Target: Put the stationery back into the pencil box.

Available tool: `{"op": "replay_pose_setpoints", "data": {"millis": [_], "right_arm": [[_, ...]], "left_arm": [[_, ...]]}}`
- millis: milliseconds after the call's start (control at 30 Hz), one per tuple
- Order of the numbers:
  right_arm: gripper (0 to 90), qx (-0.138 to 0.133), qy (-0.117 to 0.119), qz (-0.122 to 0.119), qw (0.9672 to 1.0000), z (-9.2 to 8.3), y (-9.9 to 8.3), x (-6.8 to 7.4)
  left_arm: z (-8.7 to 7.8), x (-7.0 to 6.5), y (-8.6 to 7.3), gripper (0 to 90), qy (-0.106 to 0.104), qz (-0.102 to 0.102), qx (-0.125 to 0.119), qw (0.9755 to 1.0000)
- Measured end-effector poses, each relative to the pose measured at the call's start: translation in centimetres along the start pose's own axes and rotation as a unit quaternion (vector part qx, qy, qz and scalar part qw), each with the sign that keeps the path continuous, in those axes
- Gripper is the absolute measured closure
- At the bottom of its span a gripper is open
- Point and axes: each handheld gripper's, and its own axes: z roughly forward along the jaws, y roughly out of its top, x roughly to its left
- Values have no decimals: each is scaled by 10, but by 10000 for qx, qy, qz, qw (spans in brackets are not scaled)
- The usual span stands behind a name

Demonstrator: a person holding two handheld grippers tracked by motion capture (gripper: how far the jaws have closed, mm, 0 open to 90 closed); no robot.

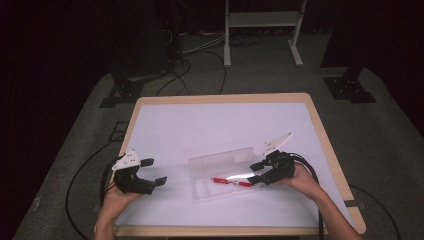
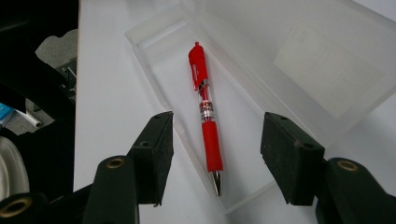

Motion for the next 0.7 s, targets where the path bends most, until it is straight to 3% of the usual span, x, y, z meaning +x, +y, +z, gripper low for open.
{"op": "replay_pose_setpoints", "data": {"millis": [700], "right_arm": [[395, -105, -310, 137, 9994, -24, -19, -1]], "left_arm": [[1, -1, 1, 108, -19, -4, 9, 10000]]}}
